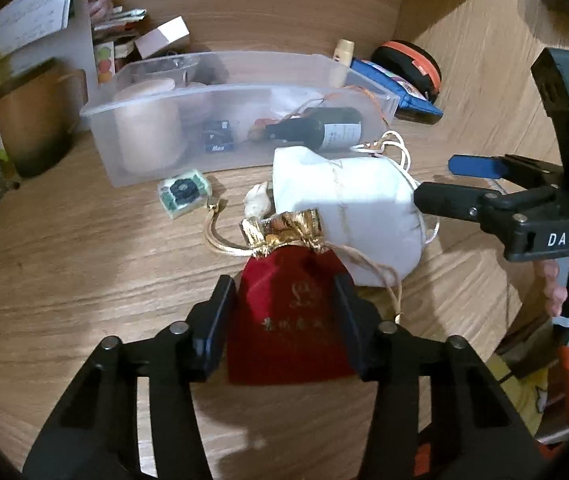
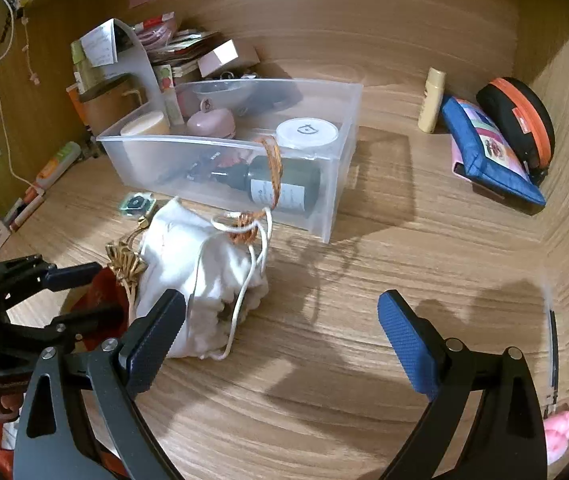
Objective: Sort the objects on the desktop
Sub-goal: 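Grasp the red velvet pouch with the left tool while the right tool grasps the white drawstring bag, then lift and carry the red pouch and white cloth bag over the clear box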
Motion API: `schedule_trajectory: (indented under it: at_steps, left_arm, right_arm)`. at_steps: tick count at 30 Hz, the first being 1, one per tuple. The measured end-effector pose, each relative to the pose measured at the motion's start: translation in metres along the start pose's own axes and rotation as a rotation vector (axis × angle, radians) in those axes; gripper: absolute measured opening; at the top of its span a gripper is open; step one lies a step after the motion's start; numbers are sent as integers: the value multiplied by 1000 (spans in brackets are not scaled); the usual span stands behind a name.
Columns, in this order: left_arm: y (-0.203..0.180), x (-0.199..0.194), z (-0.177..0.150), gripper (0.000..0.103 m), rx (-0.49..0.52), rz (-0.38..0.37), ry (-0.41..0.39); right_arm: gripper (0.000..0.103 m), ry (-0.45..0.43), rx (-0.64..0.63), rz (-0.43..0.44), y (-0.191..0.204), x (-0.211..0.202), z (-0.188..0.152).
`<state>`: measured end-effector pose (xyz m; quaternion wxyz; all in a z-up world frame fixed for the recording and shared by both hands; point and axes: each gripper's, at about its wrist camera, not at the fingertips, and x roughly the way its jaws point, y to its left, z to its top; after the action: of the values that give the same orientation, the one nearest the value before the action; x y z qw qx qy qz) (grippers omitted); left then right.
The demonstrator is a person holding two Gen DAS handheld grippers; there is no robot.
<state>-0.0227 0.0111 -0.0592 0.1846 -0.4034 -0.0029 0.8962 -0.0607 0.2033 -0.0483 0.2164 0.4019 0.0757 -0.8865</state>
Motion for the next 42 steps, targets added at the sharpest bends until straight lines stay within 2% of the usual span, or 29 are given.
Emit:
schedule_trajectory:
  at_steps: [3, 8, 17, 20, 23, 25, 29, 34, 37, 42]
  left_arm:
    - [7, -3, 0, 31, -21, -7, 0]
    - [20, -11, -1, 22, -38, 22, -10]
    - [43, -26, -4, 21, -89, 48, -43]
    - [47, -30, -3, 21, -105, 51, -55]
    - [49, -33, -3, 21, -110, 50, -67]
    - [49, -35, -2, 21, -110, 44, -74]
    - [50, -37, 0, 21, -117, 38, -87]
    - [51, -42, 5, 21, -128, 29, -110]
    - [51, -45, 8, 21, -130, 28, -122]
    - [49, -51, 15, 21, -127, 30, -146]
  right_arm:
    - [96, 1, -14, 9, 4, 1, 1]
    - [96, 31, -25, 58, 17, 10, 0]
    - [96, 88, -52, 147, 43, 32, 2]
    - [96, 105, -50, 142, 48, 44, 6]
    - [90, 93, -54, 141, 52, 50, 8]
    - [78, 75, -78, 132, 54, 48, 8]
    - [65, 51, -96, 143, 53, 40, 8]
    - [46, 17, -39, 174, 41, 29, 11]
    - [42, -3, -34, 158, 38, 22, 12]
    - [41, -46, -34, 137, 35, 8, 14]
